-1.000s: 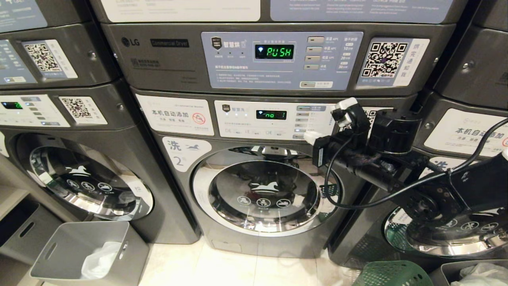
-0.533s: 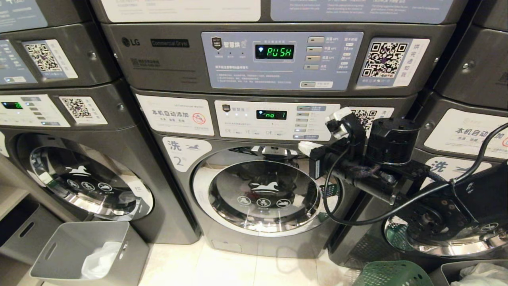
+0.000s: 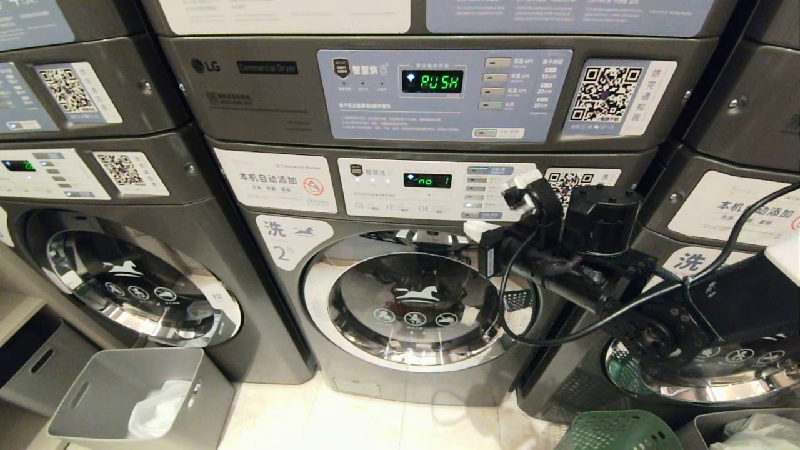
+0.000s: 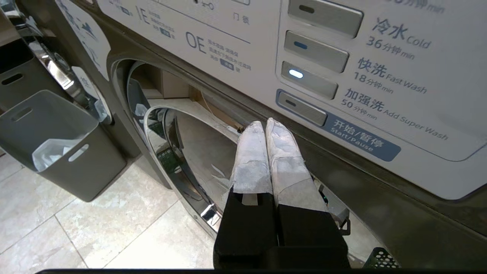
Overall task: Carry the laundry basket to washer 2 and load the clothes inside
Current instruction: Press the washing machine switch
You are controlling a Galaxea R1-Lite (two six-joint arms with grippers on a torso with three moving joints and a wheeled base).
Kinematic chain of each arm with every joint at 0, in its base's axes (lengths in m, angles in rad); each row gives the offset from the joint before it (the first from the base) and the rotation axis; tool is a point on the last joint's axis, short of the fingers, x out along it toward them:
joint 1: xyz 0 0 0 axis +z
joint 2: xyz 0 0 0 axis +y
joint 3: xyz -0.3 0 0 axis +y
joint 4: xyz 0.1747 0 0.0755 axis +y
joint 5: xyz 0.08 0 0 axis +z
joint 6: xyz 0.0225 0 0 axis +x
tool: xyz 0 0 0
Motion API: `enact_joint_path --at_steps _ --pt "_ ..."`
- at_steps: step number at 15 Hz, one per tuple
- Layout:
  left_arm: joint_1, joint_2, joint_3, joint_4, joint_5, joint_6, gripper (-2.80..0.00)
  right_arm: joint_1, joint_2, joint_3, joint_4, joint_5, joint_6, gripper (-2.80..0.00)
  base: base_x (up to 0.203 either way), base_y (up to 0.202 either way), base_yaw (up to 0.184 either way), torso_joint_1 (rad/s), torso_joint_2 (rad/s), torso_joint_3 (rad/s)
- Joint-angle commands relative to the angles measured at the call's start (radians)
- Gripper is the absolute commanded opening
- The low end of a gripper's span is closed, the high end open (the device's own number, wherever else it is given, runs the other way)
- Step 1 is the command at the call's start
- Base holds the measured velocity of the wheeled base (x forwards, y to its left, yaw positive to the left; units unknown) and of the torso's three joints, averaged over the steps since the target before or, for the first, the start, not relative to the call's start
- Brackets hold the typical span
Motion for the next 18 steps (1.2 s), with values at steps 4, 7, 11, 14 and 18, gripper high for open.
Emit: enact_joint_path --at_steps 4,7,11,14,18 --pt "0.0 0.0 0.0 0.0 0.0 -0.002 -2.8 -0.007 0.037 -0.047 -0.005 -0.001 -0.001 -2.8 0.0 0.0 0.0 0.0 0.0 0.0" --pt "0.0 0.0 0.0 0.0 0.0 0.0 -2.8 -0.01 0.047 -0.051 -0.005 -0.003 -0.001 -2.8 0.0 0.0 0.0 0.0 0.0 0.0" --pt "0.0 0.0 0.0 0.0 0.0 0.0 -2.8 -0.03 0.062 -0.08 -0.005 -0.027 0.001 -2.8 0.0 0.0 0.0 0.0 0.0 0.0" --pt "0.0 0.0 0.0 0.0 0.0 -0.001 -2.8 -0.037 0.062 -0.086 -0.005 -0.029 0.002 -2.8 0.0 0.0 0.0 0.0 0.0 0.0" --pt "0.0 0.0 0.0 0.0 0.0 0.0 -2.8 -0.039 0.065 -0.087 -0.006 -0.041 0.001 -2.8 0.0 0.0 0.0 0.0 0.0 0.0"
